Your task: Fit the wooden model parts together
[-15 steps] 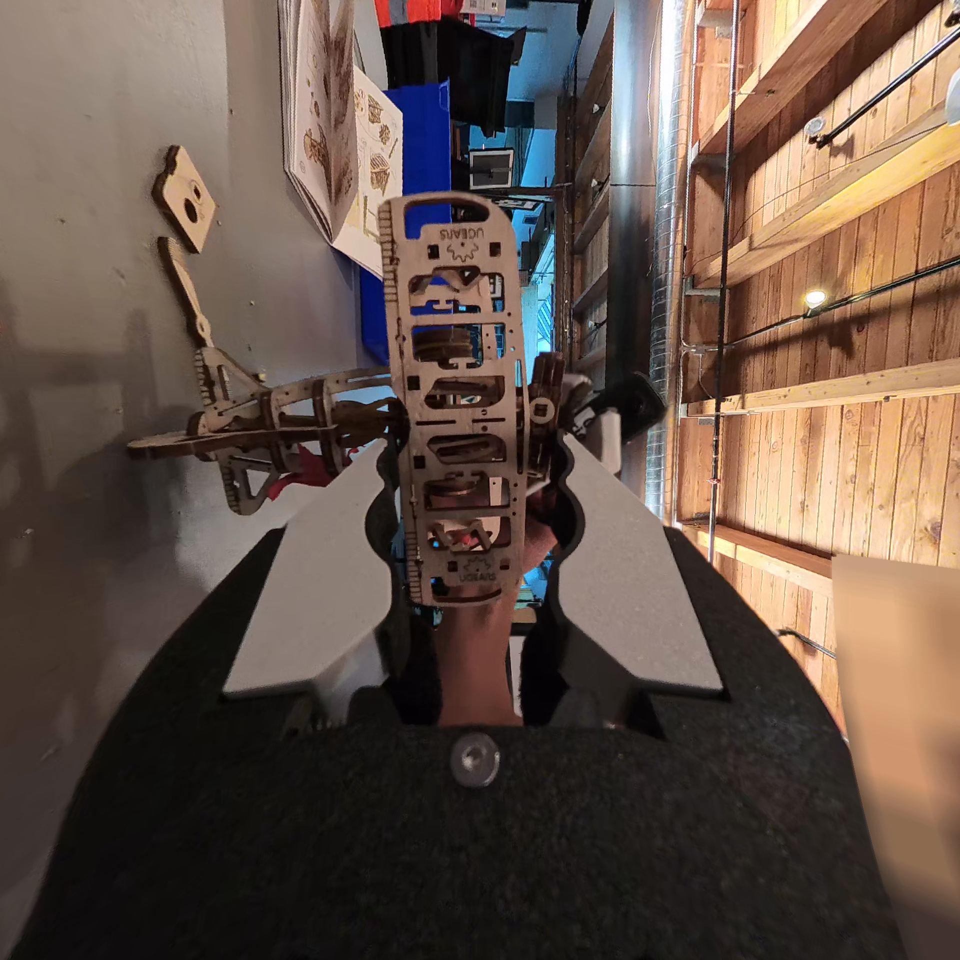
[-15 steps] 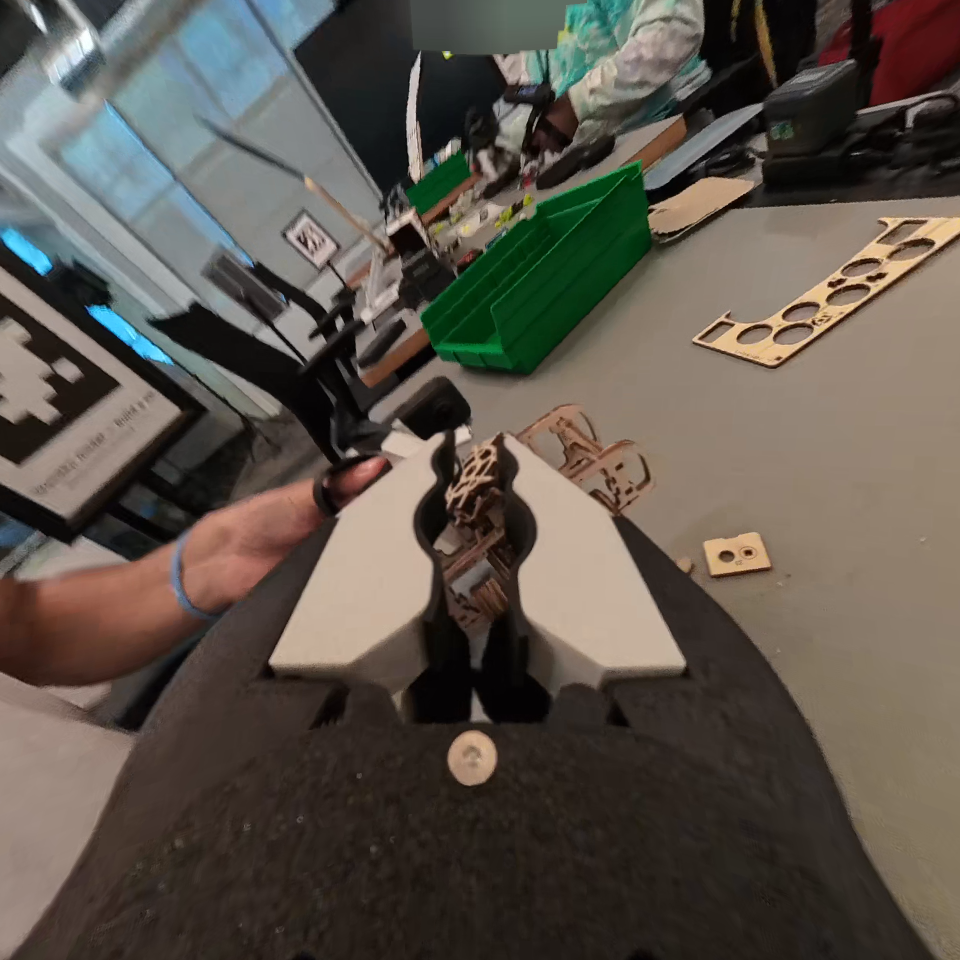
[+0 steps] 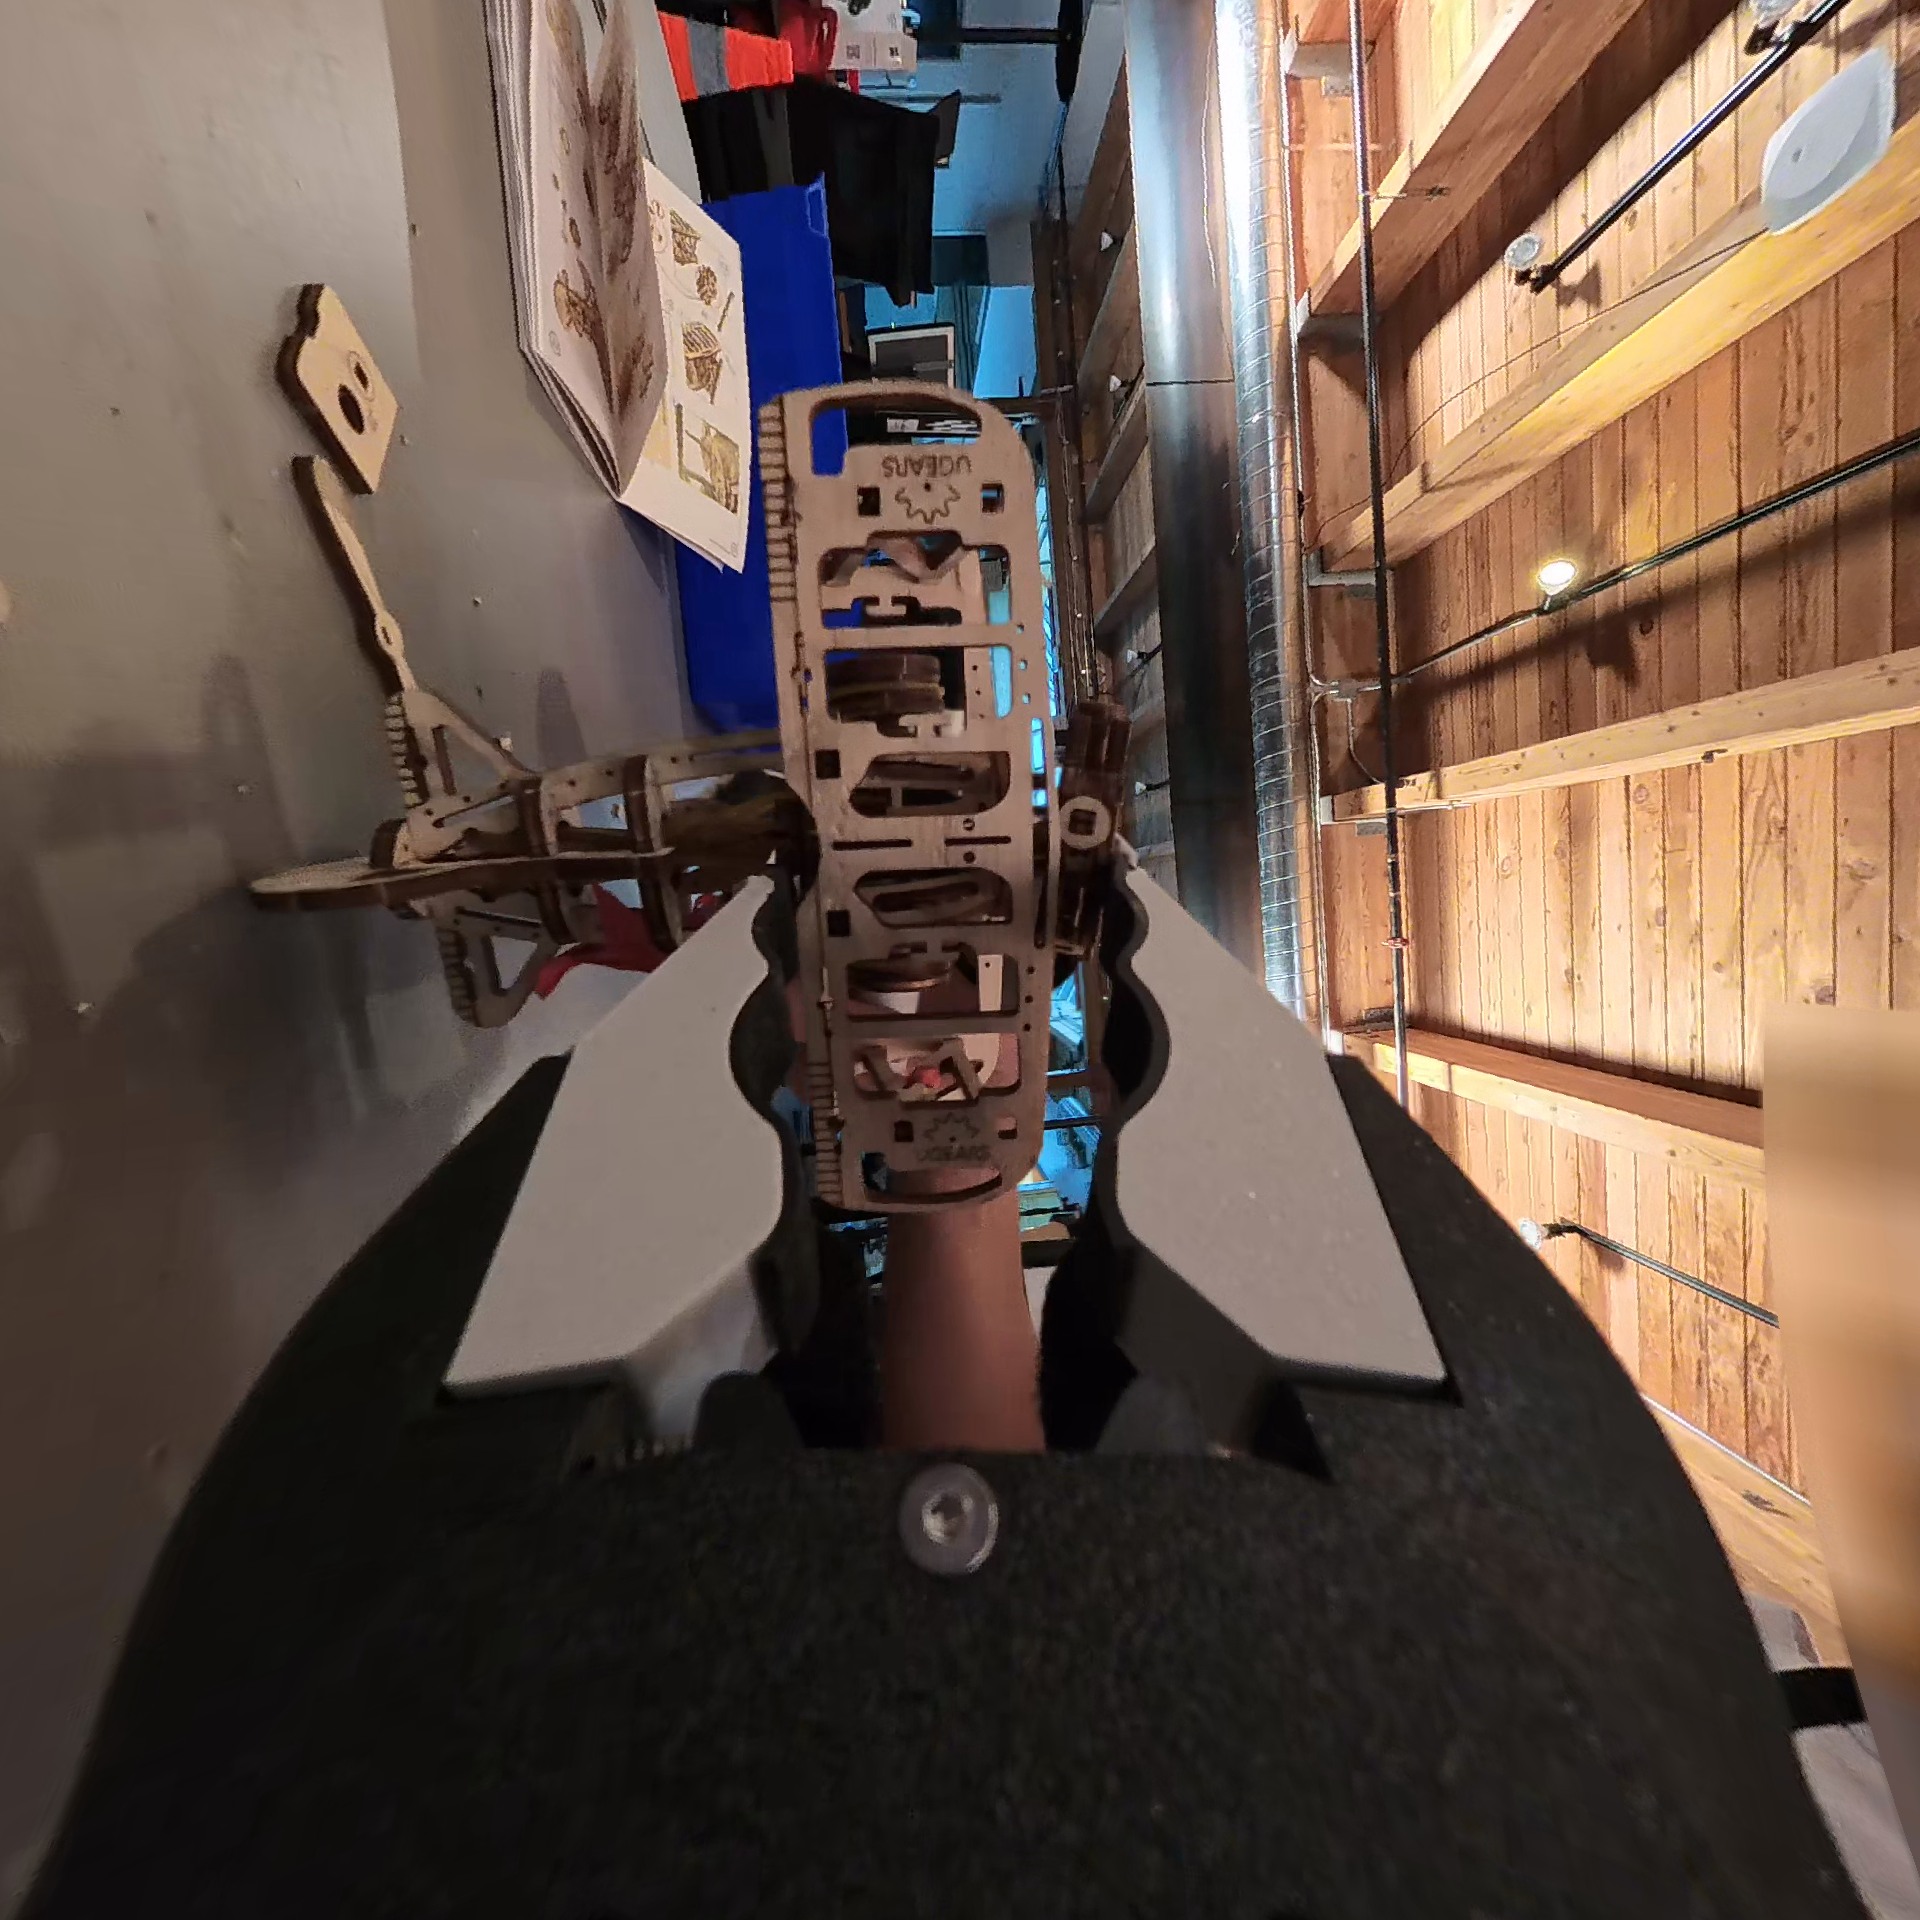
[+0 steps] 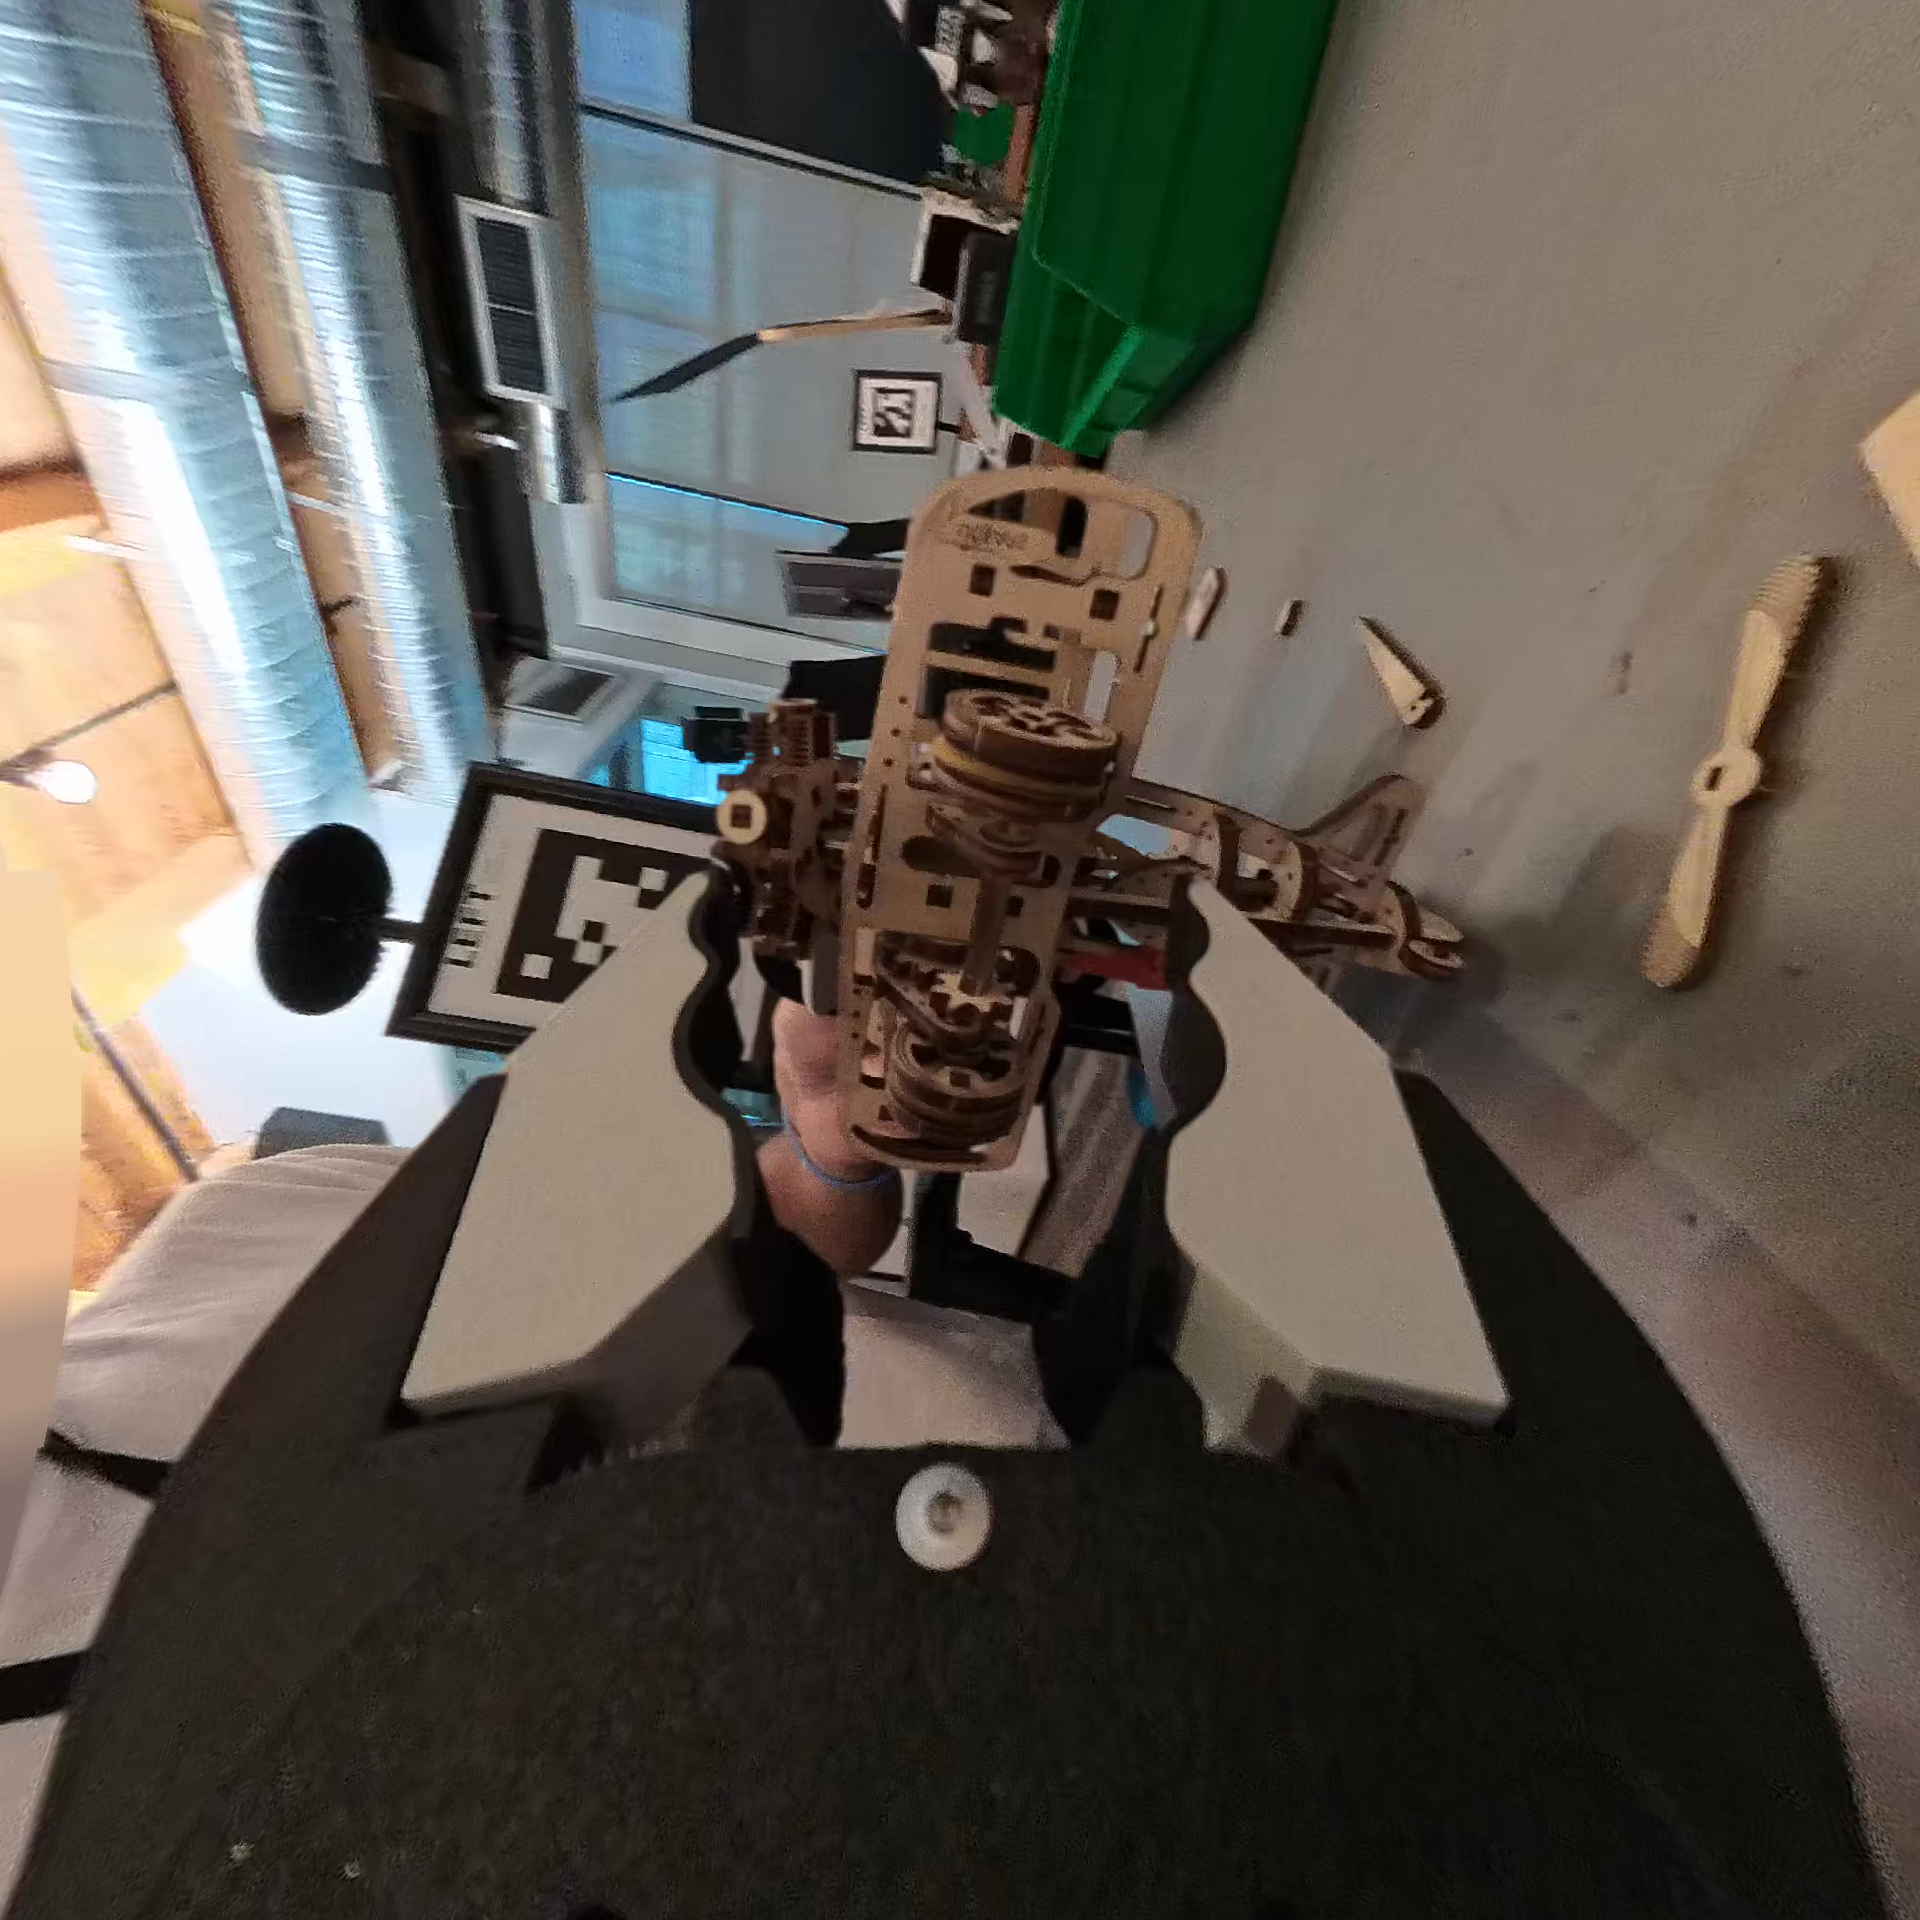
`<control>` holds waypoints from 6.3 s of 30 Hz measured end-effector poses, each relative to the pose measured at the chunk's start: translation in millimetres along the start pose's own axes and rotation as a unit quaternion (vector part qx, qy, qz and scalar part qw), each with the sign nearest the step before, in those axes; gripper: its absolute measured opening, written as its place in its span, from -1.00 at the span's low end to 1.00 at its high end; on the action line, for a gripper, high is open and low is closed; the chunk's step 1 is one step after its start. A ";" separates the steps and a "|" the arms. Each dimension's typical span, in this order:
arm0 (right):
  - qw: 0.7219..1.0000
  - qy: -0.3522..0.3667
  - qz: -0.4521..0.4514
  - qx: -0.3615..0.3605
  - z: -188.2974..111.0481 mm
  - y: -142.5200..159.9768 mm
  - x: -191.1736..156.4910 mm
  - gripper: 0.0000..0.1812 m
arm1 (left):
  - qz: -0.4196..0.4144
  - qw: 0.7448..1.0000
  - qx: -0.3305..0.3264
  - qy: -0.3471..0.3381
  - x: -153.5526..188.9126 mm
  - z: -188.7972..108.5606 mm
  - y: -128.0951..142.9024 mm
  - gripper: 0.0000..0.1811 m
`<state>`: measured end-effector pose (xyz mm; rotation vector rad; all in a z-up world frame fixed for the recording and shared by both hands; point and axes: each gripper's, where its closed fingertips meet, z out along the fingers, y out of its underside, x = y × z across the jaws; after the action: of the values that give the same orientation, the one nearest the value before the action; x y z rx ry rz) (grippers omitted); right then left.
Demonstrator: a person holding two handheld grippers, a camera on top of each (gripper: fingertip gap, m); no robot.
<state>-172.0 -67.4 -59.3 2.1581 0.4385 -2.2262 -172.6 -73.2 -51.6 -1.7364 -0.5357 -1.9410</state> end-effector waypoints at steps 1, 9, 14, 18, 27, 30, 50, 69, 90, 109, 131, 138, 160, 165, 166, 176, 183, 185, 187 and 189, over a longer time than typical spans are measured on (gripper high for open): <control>1.000 -0.011 0.003 0.002 0.6 -0.9 -2.4 -0.16 | 0.002 1.000 -0.002 0.000 0.1 -0.5 0.3 -0.39; 1.000 -0.026 0.014 -0.010 -1.8 1.3 -8.1 -0.38 | 0.011 0.999 -0.034 -0.002 1.8 -1.7 5.3 -0.33; 1.000 -0.017 -0.003 -0.011 0.9 1.2 -7.2 -0.40 | -0.024 0.999 -0.027 0.021 3.6 -0.3 1.4 -0.28; 1.000 -0.008 -0.004 -0.015 1.4 1.4 -7.3 -0.40 | -0.032 0.999 -0.021 0.016 3.1 -0.7 -0.4 -0.30; 1.000 -0.005 0.002 0.000 -5.4 -2.7 -7.5 -0.22 | -0.010 1.000 -0.025 -0.004 -0.4 0.0 2.3 -0.38; 1.000 0.000 0.002 0.029 -10.8 -10.9 -10.8 -0.08 | 0.000 0.999 -0.030 -0.016 -0.9 0.8 5.9 -0.37; 0.999 0.004 -0.029 0.033 -3.3 -5.1 -3.9 -0.33 | -0.006 0.998 -0.057 -0.021 1.9 6.7 13.5 -0.25; 1.000 -0.002 -0.014 0.020 -7.6 3.1 -4.7 -0.37 | 0.038 0.996 -0.065 -0.041 -2.6 5.8 12.2 -0.33; 0.969 -0.064 -0.230 0.058 -2.3 21.6 -54.1 -0.38 | 0.322 0.943 -0.081 0.017 35.5 -5.0 36.5 -0.33; 0.919 -0.115 -0.370 0.080 -10.0 39.2 -95.1 -0.36 | 0.466 0.878 -0.094 0.056 66.7 -2.8 58.5 -0.32; 0.822 -0.174 -0.534 0.095 -17.1 84.3 -133.4 -0.36 | 0.626 0.769 -0.103 0.082 96.4 -12.7 100.5 -0.32; 0.808 -0.167 -0.558 0.088 -18.6 89.1 -136.3 -0.36 | 0.645 0.751 -0.100 0.100 97.8 -12.8 104.9 -0.32; 0.778 -0.165 -0.598 0.102 -21.1 98.3 -142.6 -0.36 | 0.655 0.738 -0.112 0.119 102.9 -14.9 115.4 -0.32; 0.777 -0.164 -0.599 0.101 -21.5 98.2 -141.6 -0.36 | 0.653 0.739 -0.112 0.117 102.1 -14.3 115.7 -0.32; 0.779 -0.163 -0.597 0.101 -21.7 97.4 -140.9 -0.36 | 0.651 0.742 -0.112 0.116 101.4 -13.9 115.2 -0.32; 0.820 -0.098 -0.560 0.073 -18.5 79.5 -115.2 -0.27 | 0.583 0.800 -0.113 0.085 82.1 -11.4 94.0 -0.36; 0.868 -0.047 -0.493 0.044 -24.6 64.9 -81.8 -0.25 | 0.524 0.843 -0.109 0.055 57.0 -13.4 76.5 -0.37; 0.860 -0.004 -0.506 0.059 -33.0 52.9 -75.6 -0.23 | 0.528 0.843 -0.102 0.025 49.3 -13.9 67.3 -0.38; 0.830 0.056 -0.549 0.080 -47.5 43.5 -75.4 -0.34 | 0.546 0.832 -0.099 -0.016 38.4 -14.9 58.9 -0.38; 0.788 0.110 -0.601 0.080 -52.3 50.7 -77.7 -0.41 | 0.568 0.815 -0.095 -0.069 25.0 -16.2 49.6 -0.37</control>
<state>-106.8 -119.7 6.7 2.5784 2.2471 -2.3934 -158.5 -125.0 -30.0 -1.6747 0.6027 -0.9980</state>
